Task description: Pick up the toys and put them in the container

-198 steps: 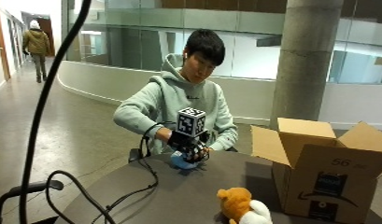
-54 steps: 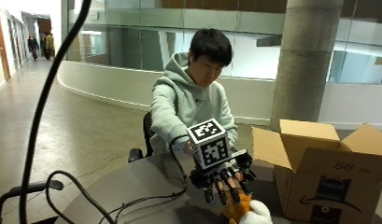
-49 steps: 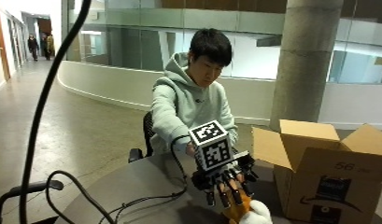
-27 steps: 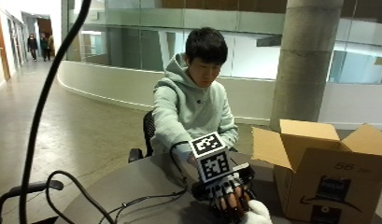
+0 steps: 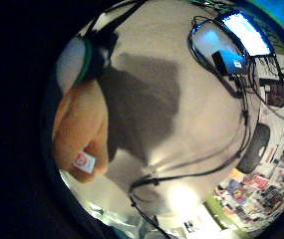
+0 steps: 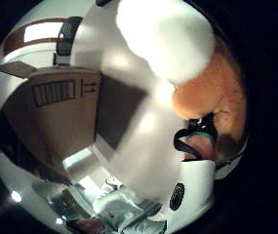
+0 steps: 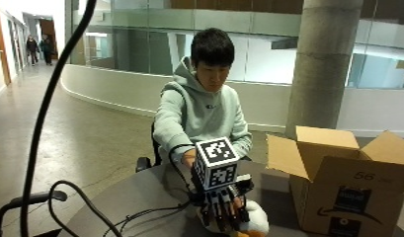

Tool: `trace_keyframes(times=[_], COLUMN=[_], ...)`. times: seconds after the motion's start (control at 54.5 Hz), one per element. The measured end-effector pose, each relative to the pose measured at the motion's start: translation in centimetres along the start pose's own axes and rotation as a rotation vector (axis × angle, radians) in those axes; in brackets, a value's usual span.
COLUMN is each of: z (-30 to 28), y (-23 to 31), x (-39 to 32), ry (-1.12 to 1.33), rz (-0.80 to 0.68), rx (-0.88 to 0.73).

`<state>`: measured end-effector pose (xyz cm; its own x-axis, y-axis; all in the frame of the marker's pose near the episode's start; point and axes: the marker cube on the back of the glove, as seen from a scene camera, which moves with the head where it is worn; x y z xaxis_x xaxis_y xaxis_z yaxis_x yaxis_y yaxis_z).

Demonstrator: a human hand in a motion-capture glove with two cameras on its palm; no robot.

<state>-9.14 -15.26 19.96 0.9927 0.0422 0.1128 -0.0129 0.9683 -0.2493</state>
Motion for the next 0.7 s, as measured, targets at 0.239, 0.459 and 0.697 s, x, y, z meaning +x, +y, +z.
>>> trace_keyframes(times=[0.239,0.459,0.697], z=[0.9,2.1,2.1], y=[0.2,-1.3,-1.7], x=[0.4,0.3,0.5], ry=[-0.019,0.038,0.008], rz=[-0.009,0.049,-0.035], rx=[-0.007,0.202,0.193])
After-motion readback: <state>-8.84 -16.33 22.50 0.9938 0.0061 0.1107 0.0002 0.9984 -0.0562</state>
